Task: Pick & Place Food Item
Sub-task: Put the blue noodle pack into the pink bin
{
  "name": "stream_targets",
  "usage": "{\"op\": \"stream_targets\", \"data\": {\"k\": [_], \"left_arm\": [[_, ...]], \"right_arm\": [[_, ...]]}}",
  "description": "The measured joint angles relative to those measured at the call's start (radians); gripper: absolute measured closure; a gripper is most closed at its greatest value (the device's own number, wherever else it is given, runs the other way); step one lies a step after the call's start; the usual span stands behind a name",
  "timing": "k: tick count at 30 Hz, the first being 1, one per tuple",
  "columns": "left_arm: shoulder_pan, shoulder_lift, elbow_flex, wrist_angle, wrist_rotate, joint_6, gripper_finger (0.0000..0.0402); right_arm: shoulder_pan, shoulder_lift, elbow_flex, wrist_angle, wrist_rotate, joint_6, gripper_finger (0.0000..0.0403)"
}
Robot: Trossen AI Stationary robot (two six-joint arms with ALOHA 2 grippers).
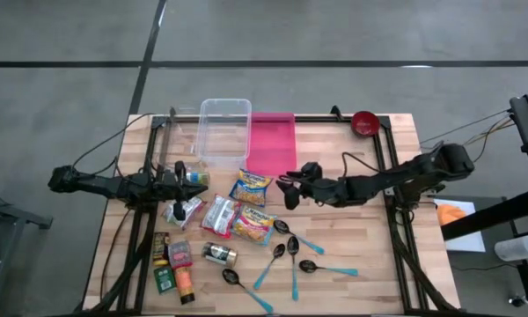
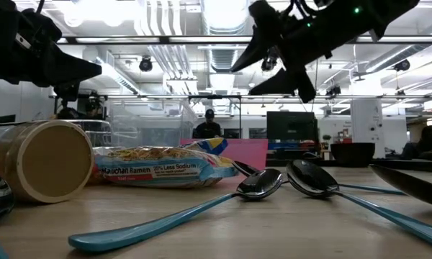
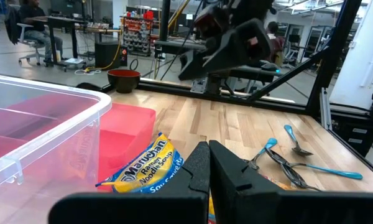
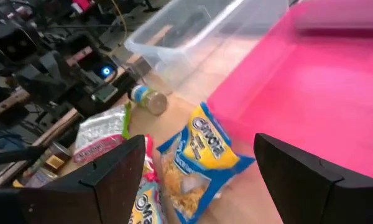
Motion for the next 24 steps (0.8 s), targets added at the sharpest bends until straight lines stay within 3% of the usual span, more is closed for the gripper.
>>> {"op": "stream_targets", "data": {"k": [7,14,24], "left_arm": [[0.000,0.000,0.000,0.000,0.000,0.000,0.0401],[0.000,0.000,0.000,0.000,0.000,0.000,0.0401],[0.000,0.000,0.000,0.000,0.000,0.000,0.0401]], "right_arm": [[0.006,0.089,-0.003,0.015,-0.037,0.120,0.0104],[-0.011,0.210,-0.004,0.228,-0.064,0.064,0.0104],[-0.049,0.314,0.008,0.239,-0.116,0.212,0.0104]]}}
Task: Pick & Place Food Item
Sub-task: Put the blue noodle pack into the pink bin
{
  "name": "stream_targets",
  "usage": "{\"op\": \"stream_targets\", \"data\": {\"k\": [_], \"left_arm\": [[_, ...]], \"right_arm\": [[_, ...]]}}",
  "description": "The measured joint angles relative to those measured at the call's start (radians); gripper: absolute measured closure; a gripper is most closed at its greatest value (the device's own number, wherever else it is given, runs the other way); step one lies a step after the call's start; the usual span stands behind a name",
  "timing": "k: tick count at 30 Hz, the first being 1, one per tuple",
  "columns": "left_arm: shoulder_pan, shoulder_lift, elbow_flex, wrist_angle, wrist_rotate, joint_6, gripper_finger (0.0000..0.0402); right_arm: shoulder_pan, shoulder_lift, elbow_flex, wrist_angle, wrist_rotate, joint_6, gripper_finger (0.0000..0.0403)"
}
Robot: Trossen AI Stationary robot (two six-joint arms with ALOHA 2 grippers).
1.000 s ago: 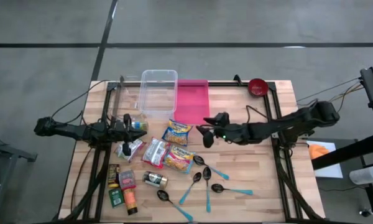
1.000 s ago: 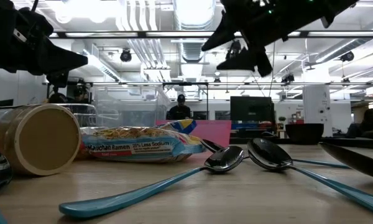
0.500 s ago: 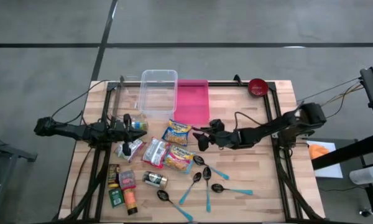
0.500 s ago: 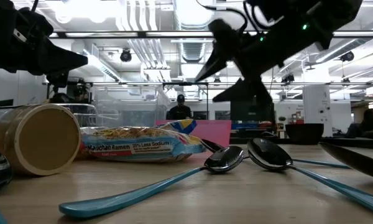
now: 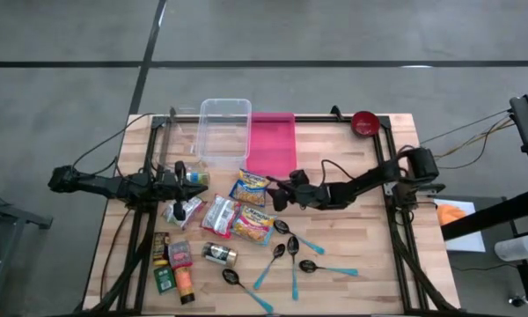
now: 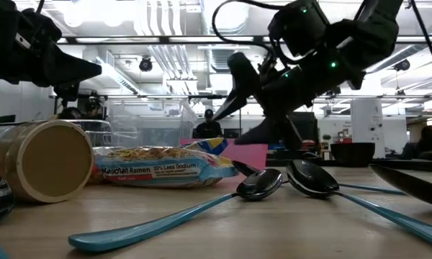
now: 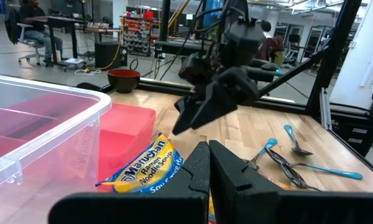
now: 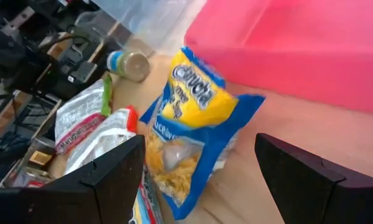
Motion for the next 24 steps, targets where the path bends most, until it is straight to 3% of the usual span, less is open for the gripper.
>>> {"op": "stream_targets", "data": {"k": [13,24], "left_arm": [[0.000,0.004,0.000,0.001,0.000,0.000,0.0401],[0.000,0.021,0.000,0.000,0.001,0.000,0.0401]], "right_arm": [[-0.058,0.143,0.035,0.109,-0.006,0.049,0.0104],[-0.079,0.217,0.086,0.220,-0.009,-0.074,0.0104]]}}
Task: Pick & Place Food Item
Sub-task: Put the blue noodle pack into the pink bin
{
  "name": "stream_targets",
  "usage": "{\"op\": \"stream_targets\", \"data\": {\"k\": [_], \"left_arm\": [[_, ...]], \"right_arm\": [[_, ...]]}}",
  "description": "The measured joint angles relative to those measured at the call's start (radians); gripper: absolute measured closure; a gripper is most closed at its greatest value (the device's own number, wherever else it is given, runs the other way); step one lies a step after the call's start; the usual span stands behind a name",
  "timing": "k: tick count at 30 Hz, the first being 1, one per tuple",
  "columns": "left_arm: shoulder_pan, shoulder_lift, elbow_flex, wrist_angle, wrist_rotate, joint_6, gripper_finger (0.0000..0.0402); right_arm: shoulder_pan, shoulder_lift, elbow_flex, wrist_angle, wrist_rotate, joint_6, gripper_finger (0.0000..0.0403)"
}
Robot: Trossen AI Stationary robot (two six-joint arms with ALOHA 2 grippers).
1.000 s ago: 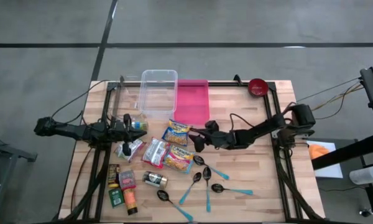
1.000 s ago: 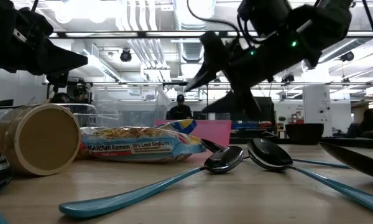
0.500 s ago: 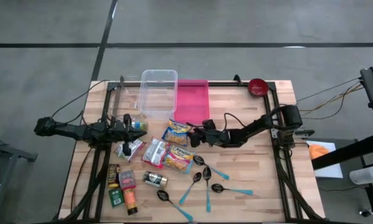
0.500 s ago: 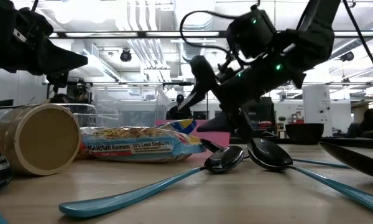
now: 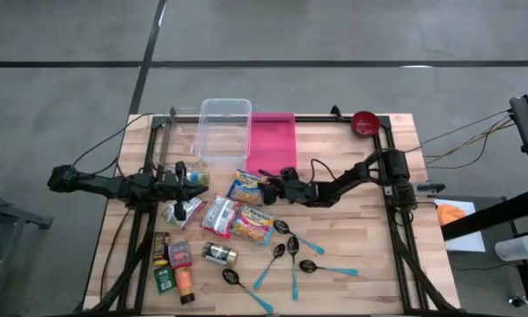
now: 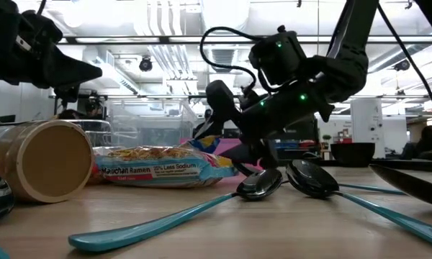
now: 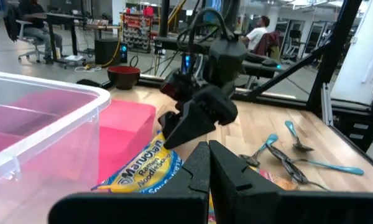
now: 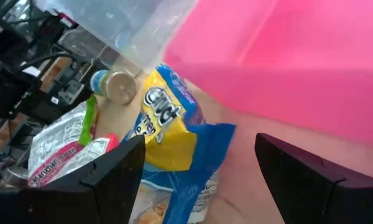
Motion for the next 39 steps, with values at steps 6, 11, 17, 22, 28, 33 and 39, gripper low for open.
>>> {"op": "stream_targets", "data": {"k": [6,11,17,22,28,33,39], "left_arm": [[0.000,0.000,0.000,0.000,0.000,0.000,0.0401],[0.000,0.000,0.000,0.000,0.000,0.000,0.0401],[0.000,0.000,0.000,0.000,0.000,0.000,0.0401],[0.000,0.000,0.000,0.000,0.000,0.000,0.0401],[0.000,0.000,0.000,0.000,0.000,0.000,0.0401],[0.000,0.000,0.000,0.000,0.000,0.000,0.0401],[0.000,0.000,0.000,0.000,0.000,0.000,0.0401]], "right_arm": [[-0.005,-0.004,0.023,-0.006,-0.002,-0.028,0.0104],[-0.010,-0.003,0.037,-0.048,-0.002,-0.011,0.0104],[-0.018,0.025,0.062,-0.057,-0.026,-0.010,0.0104],[-0.027,0.025,0.063,-0.057,-0.053,-0.007,0.0121],[-0.027,0.025,0.062,-0.072,-0.053,-0.010,0.0194],[-0.027,0.025,0.061,-0.072,-0.053,-0.011,0.0256],[-0.027,0.025,0.059,-0.073,-0.051,-0.012,0.0319]]}}
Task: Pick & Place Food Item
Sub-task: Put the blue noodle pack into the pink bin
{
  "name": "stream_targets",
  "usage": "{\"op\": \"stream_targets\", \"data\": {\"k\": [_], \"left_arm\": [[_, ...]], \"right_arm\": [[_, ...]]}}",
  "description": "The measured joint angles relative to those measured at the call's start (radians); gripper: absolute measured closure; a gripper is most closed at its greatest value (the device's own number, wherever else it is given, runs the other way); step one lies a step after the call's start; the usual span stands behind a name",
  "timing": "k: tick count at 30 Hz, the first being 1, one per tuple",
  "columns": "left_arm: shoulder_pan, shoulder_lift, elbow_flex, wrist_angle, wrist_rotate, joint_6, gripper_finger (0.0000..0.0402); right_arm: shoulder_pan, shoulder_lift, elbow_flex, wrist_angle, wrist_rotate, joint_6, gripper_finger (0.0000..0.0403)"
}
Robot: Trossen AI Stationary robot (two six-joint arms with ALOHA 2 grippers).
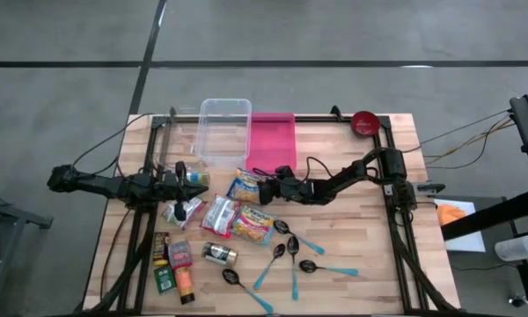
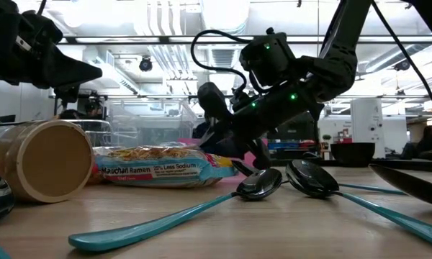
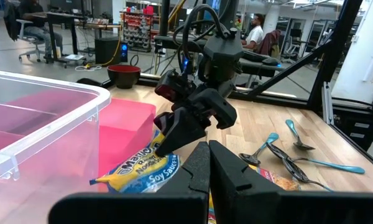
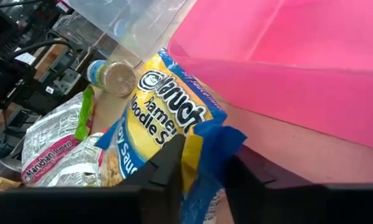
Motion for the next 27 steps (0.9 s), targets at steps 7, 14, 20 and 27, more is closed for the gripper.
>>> {"op": "stream_targets", "data": {"k": [7,14,20,27], "left_arm": [[0.000,0.000,0.000,0.000,0.000,0.000,0.0401],[0.000,0.000,0.000,0.000,0.000,0.000,0.0401],[0.000,0.000,0.000,0.000,0.000,0.000,0.0401],[0.000,0.000,0.000,0.000,0.000,0.000,0.0401]], "right_arm": [[0.002,0.000,-0.001,-0.005,-0.002,-0.024,0.0386],[0.005,0.000,-0.007,-0.004,-0.003,-0.029,0.0393],[0.028,-0.044,-0.027,-0.006,-0.006,-0.057,0.0393],[0.069,-0.153,-0.085,-0.037,0.001,-0.105,0.0393]]}}
